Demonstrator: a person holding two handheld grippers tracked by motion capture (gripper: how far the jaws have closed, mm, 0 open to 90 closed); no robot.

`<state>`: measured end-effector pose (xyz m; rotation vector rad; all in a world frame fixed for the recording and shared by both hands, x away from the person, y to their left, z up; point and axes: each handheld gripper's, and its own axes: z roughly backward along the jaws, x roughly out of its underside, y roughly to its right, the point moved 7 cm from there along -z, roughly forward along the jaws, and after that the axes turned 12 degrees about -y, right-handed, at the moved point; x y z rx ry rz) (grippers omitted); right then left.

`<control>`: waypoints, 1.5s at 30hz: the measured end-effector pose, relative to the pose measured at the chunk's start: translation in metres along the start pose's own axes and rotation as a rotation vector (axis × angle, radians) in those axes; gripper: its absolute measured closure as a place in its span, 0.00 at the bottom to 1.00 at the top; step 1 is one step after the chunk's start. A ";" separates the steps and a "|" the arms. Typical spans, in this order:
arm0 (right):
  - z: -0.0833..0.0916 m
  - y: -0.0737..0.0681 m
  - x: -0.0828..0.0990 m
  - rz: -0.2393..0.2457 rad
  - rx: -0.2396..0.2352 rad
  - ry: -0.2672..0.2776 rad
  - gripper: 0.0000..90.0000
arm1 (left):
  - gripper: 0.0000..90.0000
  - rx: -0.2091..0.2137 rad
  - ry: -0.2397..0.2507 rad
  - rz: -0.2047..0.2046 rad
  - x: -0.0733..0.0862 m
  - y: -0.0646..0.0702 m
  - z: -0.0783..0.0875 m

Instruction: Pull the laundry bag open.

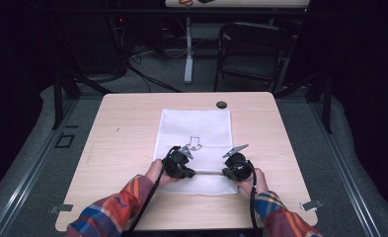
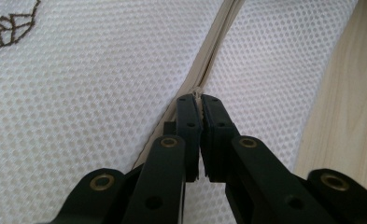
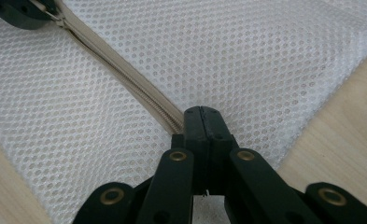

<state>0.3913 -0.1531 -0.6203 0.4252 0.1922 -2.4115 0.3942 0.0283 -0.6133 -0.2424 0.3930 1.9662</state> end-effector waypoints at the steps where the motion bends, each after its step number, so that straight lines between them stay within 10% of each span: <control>1: 0.000 0.000 0.000 -0.003 0.001 -0.005 1.00 | 0.97 0.008 0.005 0.009 0.001 0.000 0.001; 29: 0.000 0.003 -0.001 0.009 0.024 -0.002 1.00 | 0.97 0.019 0.014 0.049 0.015 -0.005 0.007; 45: 0.000 0.004 -0.001 0.010 0.032 0.000 1.00 | 0.97 0.009 0.019 0.123 0.048 -0.020 0.025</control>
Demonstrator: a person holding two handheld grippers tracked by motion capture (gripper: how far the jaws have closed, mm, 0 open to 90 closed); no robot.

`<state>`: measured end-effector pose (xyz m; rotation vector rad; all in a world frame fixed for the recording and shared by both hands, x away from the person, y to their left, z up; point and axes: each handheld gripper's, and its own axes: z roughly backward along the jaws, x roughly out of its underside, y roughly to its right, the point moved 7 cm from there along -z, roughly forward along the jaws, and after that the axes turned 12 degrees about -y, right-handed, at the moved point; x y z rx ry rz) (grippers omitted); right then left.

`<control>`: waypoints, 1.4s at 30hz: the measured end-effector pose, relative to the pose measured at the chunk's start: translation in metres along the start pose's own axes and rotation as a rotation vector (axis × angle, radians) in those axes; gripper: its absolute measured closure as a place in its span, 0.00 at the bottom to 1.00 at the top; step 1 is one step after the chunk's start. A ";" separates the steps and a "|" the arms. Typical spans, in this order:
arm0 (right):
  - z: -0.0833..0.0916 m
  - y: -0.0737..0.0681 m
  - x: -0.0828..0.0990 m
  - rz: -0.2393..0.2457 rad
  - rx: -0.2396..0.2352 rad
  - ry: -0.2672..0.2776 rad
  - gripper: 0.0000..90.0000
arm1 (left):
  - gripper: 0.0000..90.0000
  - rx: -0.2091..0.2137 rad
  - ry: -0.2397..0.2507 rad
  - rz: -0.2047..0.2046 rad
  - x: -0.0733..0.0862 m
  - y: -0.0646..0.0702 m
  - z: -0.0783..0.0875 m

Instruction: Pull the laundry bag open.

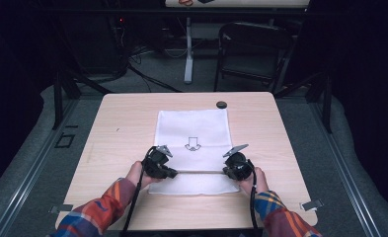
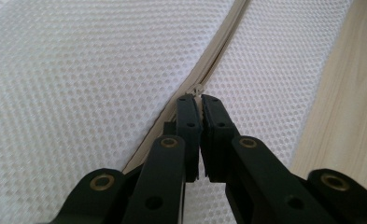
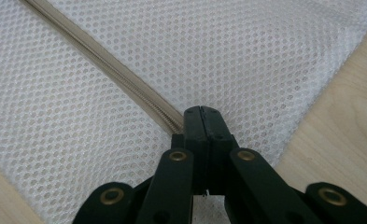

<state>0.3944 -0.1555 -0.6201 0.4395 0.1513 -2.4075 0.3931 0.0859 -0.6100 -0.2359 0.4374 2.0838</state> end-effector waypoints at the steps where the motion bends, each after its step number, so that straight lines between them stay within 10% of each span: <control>1: 0.000 0.000 0.000 0.000 0.000 0.000 1.00 | 0.97 0.000 0.000 0.000 0.000 0.000 0.000; 42: 0.001 0.000 0.001 -0.004 -0.012 0.007 1.00 | 0.97 -0.034 0.028 0.013 0.003 -0.003 0.005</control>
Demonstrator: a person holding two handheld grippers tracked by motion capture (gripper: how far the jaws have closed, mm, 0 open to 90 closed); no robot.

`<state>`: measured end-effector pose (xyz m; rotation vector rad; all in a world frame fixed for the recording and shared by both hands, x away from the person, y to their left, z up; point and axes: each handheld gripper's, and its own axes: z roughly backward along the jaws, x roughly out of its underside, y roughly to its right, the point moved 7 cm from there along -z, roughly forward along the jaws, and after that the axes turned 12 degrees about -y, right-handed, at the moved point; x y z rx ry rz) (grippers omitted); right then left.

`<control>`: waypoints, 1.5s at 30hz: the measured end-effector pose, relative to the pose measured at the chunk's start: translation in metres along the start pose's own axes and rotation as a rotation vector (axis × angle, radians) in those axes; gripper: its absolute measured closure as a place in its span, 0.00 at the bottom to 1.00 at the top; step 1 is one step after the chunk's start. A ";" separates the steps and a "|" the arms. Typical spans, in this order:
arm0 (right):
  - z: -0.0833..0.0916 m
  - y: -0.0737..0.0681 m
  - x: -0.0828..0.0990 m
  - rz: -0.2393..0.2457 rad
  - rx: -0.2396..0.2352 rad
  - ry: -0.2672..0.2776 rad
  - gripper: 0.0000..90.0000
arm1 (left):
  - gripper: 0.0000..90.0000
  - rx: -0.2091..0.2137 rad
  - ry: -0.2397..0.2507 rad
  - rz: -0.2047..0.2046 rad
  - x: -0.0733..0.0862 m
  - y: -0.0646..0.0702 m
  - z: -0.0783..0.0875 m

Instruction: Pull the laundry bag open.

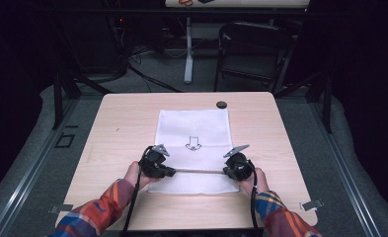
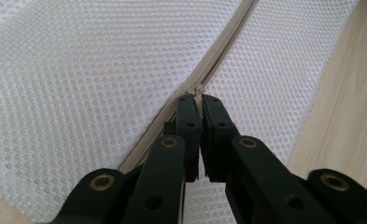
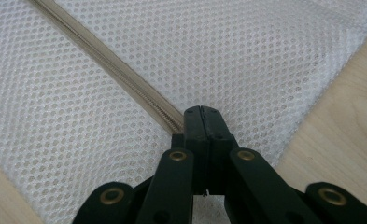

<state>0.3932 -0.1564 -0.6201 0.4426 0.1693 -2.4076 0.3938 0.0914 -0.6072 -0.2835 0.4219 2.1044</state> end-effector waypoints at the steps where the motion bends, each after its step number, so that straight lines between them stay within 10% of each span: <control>1: 0.000 0.000 0.000 0.001 0.003 0.001 1.00 | 0.97 0.005 0.004 0.005 0.001 -0.001 0.001; 45: 0.000 0.001 0.000 0.018 0.005 -0.002 1.00 | 0.97 0.006 0.004 0.072 0.019 -0.011 0.009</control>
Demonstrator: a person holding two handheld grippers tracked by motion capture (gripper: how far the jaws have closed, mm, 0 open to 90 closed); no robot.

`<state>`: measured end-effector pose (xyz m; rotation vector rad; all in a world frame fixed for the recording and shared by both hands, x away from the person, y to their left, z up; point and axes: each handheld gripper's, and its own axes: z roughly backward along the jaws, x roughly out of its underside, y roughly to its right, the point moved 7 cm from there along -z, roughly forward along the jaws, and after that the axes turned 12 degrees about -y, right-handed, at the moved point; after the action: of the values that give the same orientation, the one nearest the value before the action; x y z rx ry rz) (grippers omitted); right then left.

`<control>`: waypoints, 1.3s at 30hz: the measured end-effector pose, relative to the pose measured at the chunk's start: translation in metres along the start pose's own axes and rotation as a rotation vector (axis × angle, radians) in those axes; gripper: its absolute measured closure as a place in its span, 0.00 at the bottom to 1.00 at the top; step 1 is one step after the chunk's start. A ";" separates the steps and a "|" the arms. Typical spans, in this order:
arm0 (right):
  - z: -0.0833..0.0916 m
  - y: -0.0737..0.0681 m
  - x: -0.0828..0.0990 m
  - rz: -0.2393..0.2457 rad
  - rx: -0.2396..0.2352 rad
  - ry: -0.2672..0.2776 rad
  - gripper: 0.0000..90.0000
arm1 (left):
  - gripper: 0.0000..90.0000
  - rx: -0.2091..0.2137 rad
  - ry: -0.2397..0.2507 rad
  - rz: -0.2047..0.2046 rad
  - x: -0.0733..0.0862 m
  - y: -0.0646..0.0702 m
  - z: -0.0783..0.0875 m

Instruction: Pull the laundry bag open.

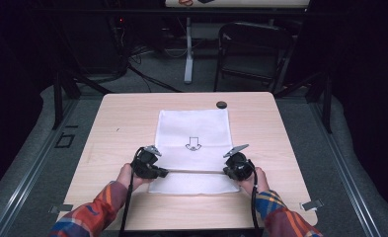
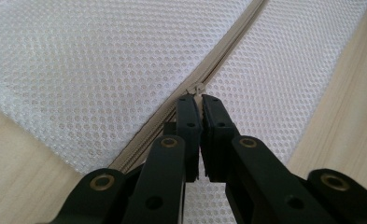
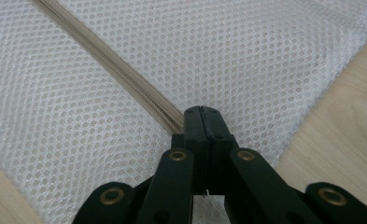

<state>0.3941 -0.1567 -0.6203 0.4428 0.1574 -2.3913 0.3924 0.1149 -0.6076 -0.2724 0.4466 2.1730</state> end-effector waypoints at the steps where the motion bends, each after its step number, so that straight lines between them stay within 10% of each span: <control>1: 0.000 0.000 0.000 0.000 -0.001 0.001 1.00 | 0.97 0.001 0.003 0.007 0.000 -0.001 0.000; 39: 0.001 0.008 0.001 -0.001 0.046 -0.017 1.00 | 0.97 -0.069 -0.019 0.104 0.034 -0.025 0.020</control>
<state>0.3984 -0.1636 -0.6197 0.4434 0.0947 -2.4028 0.3921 0.1613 -0.6067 -0.2713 0.3832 2.2942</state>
